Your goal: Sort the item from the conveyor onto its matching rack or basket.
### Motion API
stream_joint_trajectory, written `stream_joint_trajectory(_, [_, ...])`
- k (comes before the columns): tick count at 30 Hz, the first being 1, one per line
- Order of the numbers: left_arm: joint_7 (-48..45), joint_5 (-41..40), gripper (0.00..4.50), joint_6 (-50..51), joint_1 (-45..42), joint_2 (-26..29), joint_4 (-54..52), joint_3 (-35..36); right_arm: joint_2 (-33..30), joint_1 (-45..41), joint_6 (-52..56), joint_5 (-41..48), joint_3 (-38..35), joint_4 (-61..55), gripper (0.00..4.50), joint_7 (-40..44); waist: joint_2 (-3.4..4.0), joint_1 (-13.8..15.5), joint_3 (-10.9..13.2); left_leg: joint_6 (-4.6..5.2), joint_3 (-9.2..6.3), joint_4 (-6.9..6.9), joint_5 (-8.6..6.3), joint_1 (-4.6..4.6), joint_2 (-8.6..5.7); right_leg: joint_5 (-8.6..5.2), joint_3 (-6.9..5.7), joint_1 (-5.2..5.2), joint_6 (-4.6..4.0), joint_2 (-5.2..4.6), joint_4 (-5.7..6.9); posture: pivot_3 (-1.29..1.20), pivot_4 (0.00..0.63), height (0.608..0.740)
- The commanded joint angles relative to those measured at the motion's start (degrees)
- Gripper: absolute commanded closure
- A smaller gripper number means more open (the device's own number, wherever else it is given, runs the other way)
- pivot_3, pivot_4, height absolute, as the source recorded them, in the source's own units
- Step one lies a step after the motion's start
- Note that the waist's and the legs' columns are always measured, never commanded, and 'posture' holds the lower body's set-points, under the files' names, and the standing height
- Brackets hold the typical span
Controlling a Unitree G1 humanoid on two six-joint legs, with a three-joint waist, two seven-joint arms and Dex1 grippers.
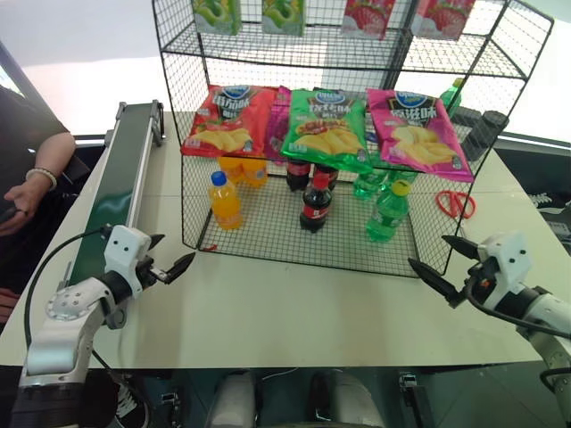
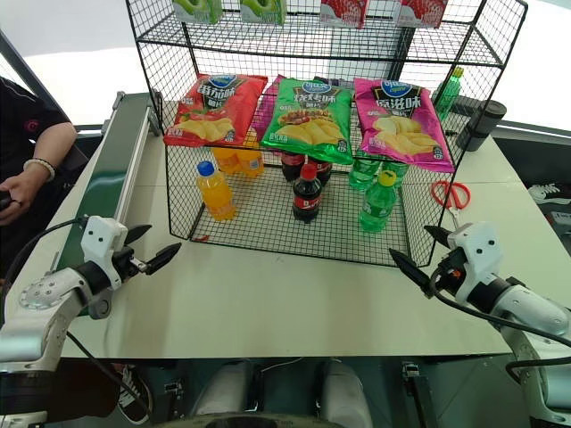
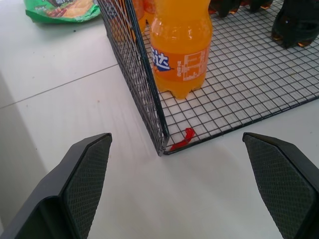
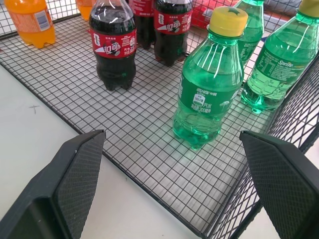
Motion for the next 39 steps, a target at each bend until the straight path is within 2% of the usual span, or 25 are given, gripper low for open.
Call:
stream_joint_trajectory(1, [0.5,-0.6,0.00,0.2,0.0,0.1,-2.5,0.7,0.5,0.0,-0.1,1.2,-1.0,-1.1,0.02,0.1,0.00,0.0,0.0,0.00,0.00,0.00,0.00,0.00,0.00,0.00,0.00,0.00,0.00,0.00,0.00,0.00,0.150,0.734])
stream_joint_trajectory(22, [2.6,-0.1,0.00,-1.8,-2.9,-1.7,-0.3,1.1,1.6,-0.6,-4.3,-0.3,0.0,3.1,0.02,1.0,-0.02,0.0,0.0,0.00,0.02,0.01,0.00,0.00,0.00,0.00,0.01,0.01,0.00,0.00,0.00,0.00,0.150,0.734])
stream_joint_trajectory(39, [2.5,-0.2,0.00,-4.1,-1.5,-2.9,-0.9,0.5,2.4,-1.6,-8.8,-1.0,1.5,8.7,0.02,2.7,-0.02,0.0,0.0,0.00,0.03,0.02,0.00,0.02,0.00,0.00,0.02,0.01,0.00,0.01,0.03,0.00,0.150,0.734])
